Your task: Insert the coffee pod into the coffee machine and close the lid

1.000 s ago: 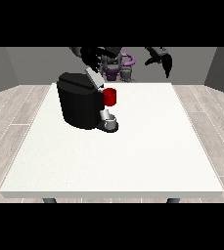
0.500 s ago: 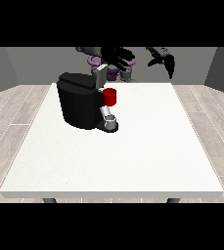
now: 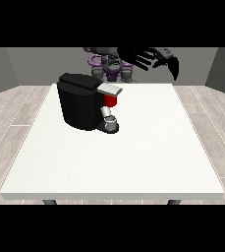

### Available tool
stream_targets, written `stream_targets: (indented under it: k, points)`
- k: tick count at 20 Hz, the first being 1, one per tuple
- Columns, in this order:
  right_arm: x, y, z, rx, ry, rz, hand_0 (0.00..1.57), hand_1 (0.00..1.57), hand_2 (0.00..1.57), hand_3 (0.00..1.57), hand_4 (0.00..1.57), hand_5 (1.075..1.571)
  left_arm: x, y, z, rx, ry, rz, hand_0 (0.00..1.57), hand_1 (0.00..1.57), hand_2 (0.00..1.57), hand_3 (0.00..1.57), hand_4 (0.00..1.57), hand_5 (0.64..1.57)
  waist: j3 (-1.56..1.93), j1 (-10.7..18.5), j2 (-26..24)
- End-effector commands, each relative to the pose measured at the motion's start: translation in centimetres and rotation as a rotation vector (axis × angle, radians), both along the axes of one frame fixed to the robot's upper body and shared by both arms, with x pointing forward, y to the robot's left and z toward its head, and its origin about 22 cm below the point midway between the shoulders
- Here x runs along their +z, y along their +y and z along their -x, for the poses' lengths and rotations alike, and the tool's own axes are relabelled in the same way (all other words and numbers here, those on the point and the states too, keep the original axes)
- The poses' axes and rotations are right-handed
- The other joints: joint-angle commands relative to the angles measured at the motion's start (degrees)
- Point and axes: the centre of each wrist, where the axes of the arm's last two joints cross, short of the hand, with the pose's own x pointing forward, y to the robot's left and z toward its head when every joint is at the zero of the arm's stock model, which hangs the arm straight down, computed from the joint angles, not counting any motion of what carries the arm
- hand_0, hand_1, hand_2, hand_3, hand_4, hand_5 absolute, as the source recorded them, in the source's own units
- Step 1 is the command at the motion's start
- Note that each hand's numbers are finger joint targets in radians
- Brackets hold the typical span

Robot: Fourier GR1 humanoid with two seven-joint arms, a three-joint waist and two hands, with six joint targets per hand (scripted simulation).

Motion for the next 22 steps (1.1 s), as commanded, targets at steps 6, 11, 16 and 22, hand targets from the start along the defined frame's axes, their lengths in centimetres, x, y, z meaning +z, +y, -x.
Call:
stream_targets:
  k: [6, 11, 16, 22]
  points:
    - [4.8, -0.4, -1.1, -0.015, -0.105, 0.044, 0.0, 0.0, 0.0, 0.0, 0.0, 1.571, 2.0, -0.6, -0.6, -0.043, -0.062, 0.004, 0.0, 0.0, 0.0, 0.0, 0.4, 1.571, 0.01, 3.28, 4.43]
    - [4.6, 1.7, -1.1, 0.0, -0.106, 0.047, 0.0, 0.0, 0.0, 0.0, 0.0, 1.571, 3.8, -0.2, -1.5, -0.058, -0.091, 0.026, 0.0, 0.0, 0.0, 0.0, 0.35, 1.571, 0.01, 4.77, 5.7]
    - [7.9, 0.1, -1.5, -0.031, -0.173, -0.007, 0.0, 0.0, 0.0, 0.0, 0.0, 1.571, 4.2, -0.8, -1.6, -0.126, -0.127, 0.025, 0.0, 0.0, 0.0, 0.0, 0.28, 1.571, 0.01, 7.57, 10.28]
    - [5.6, 1.2, -2.0, -0.014, -0.114, -0.026, 0.0, 0.0, 0.0, 0.0, 0.1, 1.571, 5.4, -1.1, -1.7, -0.155, -0.116, 0.027, 0.0, 0.0, 0.0, 0.0, 0.32, 1.571, 0.02, 7.93, 8.56]
